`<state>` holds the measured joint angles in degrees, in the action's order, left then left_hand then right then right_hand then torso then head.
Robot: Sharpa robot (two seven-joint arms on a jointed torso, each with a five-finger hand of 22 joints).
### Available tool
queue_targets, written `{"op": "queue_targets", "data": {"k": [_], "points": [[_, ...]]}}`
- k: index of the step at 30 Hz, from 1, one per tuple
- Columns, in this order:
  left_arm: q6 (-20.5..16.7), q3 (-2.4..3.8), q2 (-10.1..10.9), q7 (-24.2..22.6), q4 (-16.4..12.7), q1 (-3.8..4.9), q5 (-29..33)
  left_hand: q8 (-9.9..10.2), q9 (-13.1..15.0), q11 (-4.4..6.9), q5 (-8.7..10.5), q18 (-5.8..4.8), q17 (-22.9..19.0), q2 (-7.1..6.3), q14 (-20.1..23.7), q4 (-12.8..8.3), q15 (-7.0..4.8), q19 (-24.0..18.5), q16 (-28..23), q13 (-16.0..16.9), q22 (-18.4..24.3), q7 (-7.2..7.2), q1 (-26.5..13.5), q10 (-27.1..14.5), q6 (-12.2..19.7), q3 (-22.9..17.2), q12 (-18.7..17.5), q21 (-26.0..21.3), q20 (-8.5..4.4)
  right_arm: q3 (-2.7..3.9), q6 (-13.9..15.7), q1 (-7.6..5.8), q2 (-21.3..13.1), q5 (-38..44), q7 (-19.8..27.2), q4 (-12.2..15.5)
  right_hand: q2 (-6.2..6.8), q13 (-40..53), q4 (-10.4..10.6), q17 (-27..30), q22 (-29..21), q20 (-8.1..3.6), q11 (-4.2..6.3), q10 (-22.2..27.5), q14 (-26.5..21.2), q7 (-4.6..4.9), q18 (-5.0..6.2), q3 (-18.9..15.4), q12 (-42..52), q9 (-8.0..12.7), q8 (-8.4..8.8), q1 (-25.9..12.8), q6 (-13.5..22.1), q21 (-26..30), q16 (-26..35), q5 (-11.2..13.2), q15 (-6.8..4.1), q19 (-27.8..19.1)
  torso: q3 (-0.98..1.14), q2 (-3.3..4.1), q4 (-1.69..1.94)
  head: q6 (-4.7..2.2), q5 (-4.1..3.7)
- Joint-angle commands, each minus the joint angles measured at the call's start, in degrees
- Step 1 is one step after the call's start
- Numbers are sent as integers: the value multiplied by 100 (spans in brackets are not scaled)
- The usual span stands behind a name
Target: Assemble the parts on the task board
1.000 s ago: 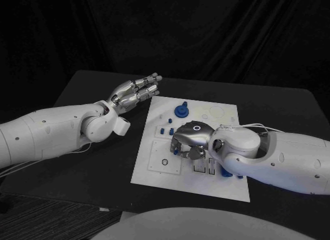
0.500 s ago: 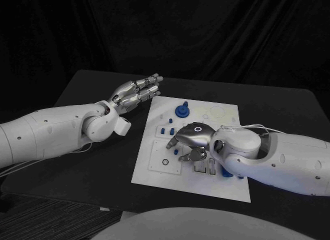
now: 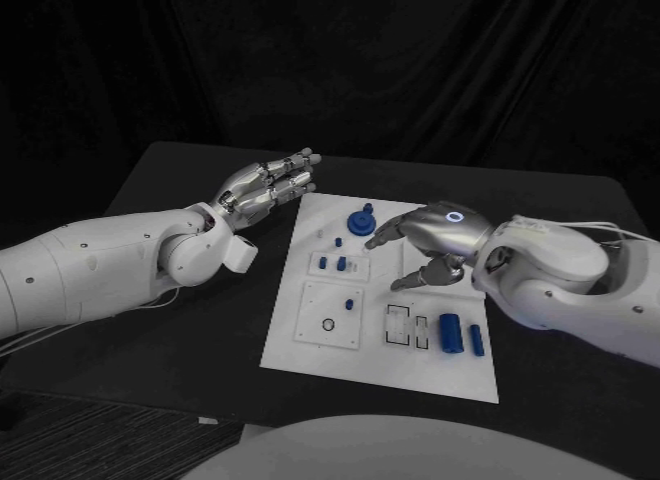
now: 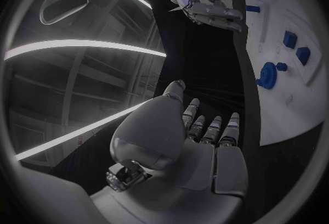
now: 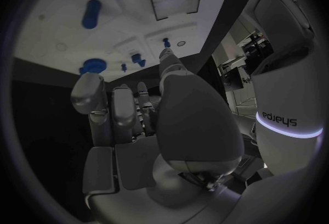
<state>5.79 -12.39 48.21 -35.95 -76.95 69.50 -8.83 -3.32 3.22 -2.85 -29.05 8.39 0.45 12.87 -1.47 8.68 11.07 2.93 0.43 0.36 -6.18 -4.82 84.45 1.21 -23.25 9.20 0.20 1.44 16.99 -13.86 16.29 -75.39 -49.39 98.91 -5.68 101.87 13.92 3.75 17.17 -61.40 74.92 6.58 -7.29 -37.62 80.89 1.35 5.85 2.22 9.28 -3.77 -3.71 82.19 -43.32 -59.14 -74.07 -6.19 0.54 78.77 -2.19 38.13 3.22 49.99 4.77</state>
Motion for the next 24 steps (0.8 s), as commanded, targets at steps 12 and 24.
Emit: {"op": "queue_targets", "data": {"k": [12, 24], "points": [[14, 4, -14, -99, -38, -29, 38, -23, 9, -32, -32, -38, 6, 30, 9, 0, 27, 17, 38, 11, -7, 0, 11, 10, -44, -22, 25, 4, -11, -32, -153, -99, -948, -660, -356, -106, 257, -33, 12, -343, 880, 36, -94, -18, 284, -180, -114, -321, -134, 78, 81, -359, 1037, -539, -230, 301, 68, 308, 5, -31, 3, 1, -126], [34, 4, 14, -104, -5, -69, 38, -22, 7, -31, -38, -38, 7, 34, 6, -3, 26, 23, 40, 9, -14, 4, 11, 6, -35, -27, 24, 6, -10, -35, 36, 286, -814, -676, -177, -487, 256, 11, 15, -398, 885, 86, -25, -960, 333, -138, -122, -1015, -15, 54, 50, -755, 801, -579, -267, 291, 138, 340, -2, -39, 5, 1, -148]]}}
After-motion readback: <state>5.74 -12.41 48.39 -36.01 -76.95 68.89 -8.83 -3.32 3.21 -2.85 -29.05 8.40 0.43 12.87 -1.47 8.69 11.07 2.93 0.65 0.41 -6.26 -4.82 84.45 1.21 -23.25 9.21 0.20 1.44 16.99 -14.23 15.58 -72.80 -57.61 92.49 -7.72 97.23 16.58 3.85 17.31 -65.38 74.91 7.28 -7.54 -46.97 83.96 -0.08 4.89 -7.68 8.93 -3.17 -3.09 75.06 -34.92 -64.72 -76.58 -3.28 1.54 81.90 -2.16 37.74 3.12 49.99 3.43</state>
